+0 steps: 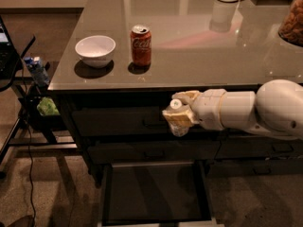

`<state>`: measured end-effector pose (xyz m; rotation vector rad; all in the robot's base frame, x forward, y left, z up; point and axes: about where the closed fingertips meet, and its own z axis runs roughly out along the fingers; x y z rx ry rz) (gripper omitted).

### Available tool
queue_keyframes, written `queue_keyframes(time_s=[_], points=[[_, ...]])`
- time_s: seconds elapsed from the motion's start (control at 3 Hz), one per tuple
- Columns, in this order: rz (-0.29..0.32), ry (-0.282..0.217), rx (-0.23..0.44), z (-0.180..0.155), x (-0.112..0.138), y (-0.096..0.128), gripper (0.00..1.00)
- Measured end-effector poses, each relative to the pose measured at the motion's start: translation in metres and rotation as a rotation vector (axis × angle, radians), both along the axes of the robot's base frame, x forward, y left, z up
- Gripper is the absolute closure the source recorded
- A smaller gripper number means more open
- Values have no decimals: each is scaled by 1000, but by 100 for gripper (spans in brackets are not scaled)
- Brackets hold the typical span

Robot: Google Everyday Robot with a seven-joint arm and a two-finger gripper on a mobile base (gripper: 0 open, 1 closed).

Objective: Pick blue plastic bottle from bottom drawer and place on counter

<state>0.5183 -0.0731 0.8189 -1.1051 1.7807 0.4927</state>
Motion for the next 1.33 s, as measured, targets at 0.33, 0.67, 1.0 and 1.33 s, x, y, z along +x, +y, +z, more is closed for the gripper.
queue_keyframes(time_s=[0.33, 0.67, 1.0, 1.33], points=[[-5, -51, -6, 36, 5, -4, 100], [-15, -109, -24, 76, 8, -11, 100], [-19, -173, -65, 136, 14, -21, 100], [-19, -175, -66, 138, 14, -21, 100]])
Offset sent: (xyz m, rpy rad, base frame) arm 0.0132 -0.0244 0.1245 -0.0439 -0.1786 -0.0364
